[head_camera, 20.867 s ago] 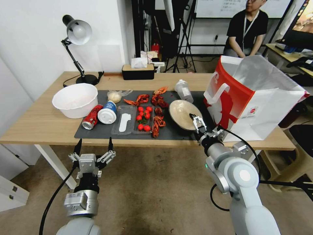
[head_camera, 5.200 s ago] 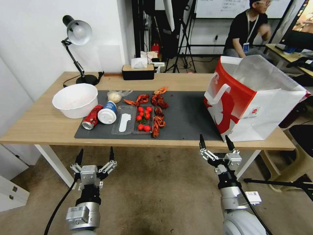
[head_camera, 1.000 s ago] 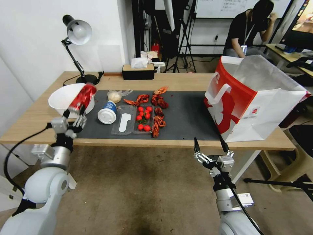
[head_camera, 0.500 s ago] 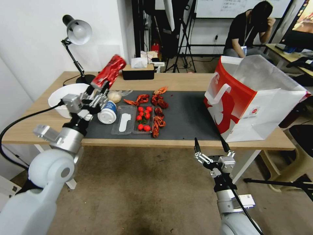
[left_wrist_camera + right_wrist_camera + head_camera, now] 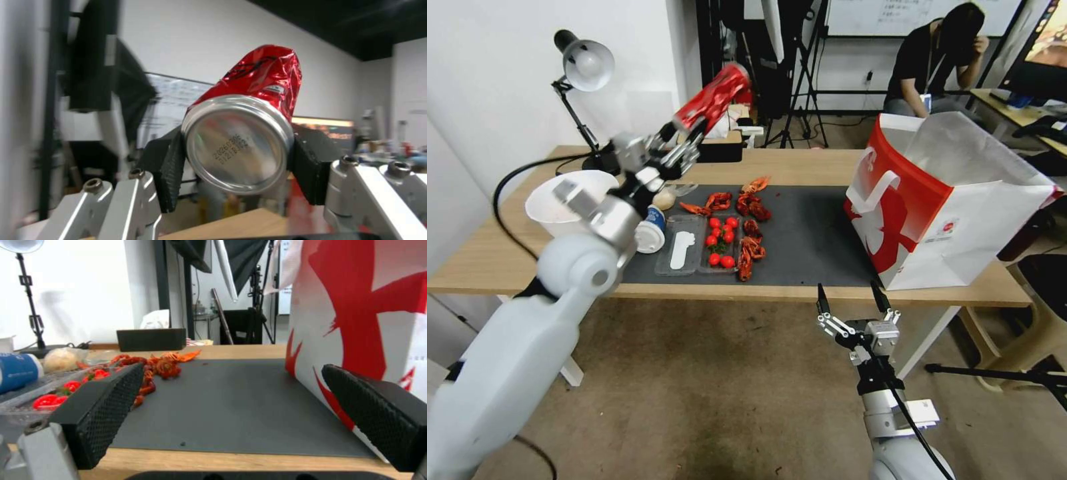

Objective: Pick up the trash from the table and place it into the takeout bag.

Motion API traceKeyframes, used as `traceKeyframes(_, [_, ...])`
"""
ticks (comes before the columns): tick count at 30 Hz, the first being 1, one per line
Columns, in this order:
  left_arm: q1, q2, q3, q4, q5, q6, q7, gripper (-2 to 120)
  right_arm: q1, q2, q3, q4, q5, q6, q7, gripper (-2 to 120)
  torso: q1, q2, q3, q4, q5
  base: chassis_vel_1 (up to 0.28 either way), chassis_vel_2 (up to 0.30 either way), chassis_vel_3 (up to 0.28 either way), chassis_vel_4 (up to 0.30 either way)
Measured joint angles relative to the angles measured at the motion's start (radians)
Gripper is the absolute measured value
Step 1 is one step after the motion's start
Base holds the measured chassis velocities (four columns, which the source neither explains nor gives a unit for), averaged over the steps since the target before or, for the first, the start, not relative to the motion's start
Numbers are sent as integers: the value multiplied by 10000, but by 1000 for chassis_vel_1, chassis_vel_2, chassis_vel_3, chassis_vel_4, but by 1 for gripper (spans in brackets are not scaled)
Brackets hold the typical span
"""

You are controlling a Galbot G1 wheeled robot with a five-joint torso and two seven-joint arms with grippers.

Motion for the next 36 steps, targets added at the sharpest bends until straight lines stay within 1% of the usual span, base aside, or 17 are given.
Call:
traceKeyframes(2, [-601, -262, 916, 192, 120, 46, 55, 50, -1, 29, 42, -10, -2, 3, 1, 100, 0, 0, 1, 0, 0, 0, 0, 0, 0])
traceKeyframes(3, [-601, -262, 916, 192, 120, 46, 55, 50, -1, 29, 42, -10, -2, 3, 1, 100, 0, 0, 1, 0, 0, 0, 0, 0, 0])
traceKeyframes(5, [-1204, -386, 1864, 413, 240, 12, 127, 50, -12, 120, 76, -75, -2, 28, 1, 100, 0, 0, 0, -5, 3, 0, 0, 0, 0])
traceKeyframes(7, [-1777, -479, 2556, 651, 314, -34, 225, 50, -74, 196, 100, -138, -3, 93, 1, 100, 1, 0, 0, -2, 2, 0, 0, 0, 0])
traceKeyframes(8, [-1777, -479, 2556, 651, 314, -34, 225, 50, -74, 196, 100, -138, -3, 93, 1, 100, 1, 0, 0, -2, 2, 0, 0, 0, 0])
traceKeyframes(11, [-2578, -813, 3330, 1091, 347, -47, 290, 50, -209, 343, 141, -222, -2, 197, -2, 100, 0, 0, 1, 1, 0, 0, 0, 0, 0])
traceKeyframes(12, [-2578, -813, 3330, 1091, 347, -47, 290, 50, -209, 343, 141, -222, -2, 197, -2, 100, 0, 0, 1, 1, 0, 0, 0, 0, 0])
traceKeyframes(16, [-3506, -1539, 4245, 1992, 590, -72, 303, 50, -308, 428, 189, -261, -8, 298, -8, 100, -2, 2, 0, 0, 1, 0, 0, 0, 0])
traceKeyframes(18, [-3591, -1619, 4321, 2102, 640, -77, 304, 50, -308, 429, 204, -262, -9, 302, -8, 100, -3, 2, 0, 0, 1, 0, 0, 0, 0])
traceKeyframes(19, [-3952, -1952, 4612, 2587, 874, -105, 312, 50, -307, 429, 256, -265, 0, 315, -8, 100, -2, 1, 1, 0, 0, 0, 0, 0, 0])
traceKeyframes(21, [-4093, -2102, 4745, 2792, 951, -119, 319, 50, -305, 429, 281, -271, 9, 325, -8, 100, -2, 2, 0, 0, 2, 0, 0, 0, 0])
traceKeyframes(22, [-4383, -2400, 5001, 3226, 1128, -170, 333, 50, -303, 418, 314, -285, 25, 347, -7, 100, -1, 1, 1, -3, 1, 0, 0, 0, 0])
traceKeyframes(25, [-4926, -2807, 5472, 3818, 1738, -280, 461, 50, -303, 400, 366, -315, 64, 395, -4, 100, -1, 1, 1, -3, 3, 0, 0, 0, 0])
traceKeyframes(27, [-4980, -2846, 5520, 3871, 1809, -285, 474, 50, -304, 398, 371, -319, 69, 401, -3, 100, -2, 1, 1, -2, 2, 0, 0, 0, 0])
traceKeyframes(30, [-5328, -3061, 5795, 4189, 2294, -296, 492, 50, -303, 384, 399, -346, 99, 424, -2, 100, -1, 1, 0, -1, 2, 0, 0, 0, 0])
traceKeyframes(32, [-5634, -3257, 5953, 4497, 3015, -320, 598, 50, -292, 378, 407, -364, 133, 440, -1, 100, -2, 1, 0, -1, 0, 0, 0, 0, 0])
traceKeyframes(36, [-5954, -3394, 6166, 4710, 3476, -310, 714, 50, -266, 363, 410, -415, 201, 455, -1, 100, -2, 1, 0, 0, 0, 0, 0, 0, 0])
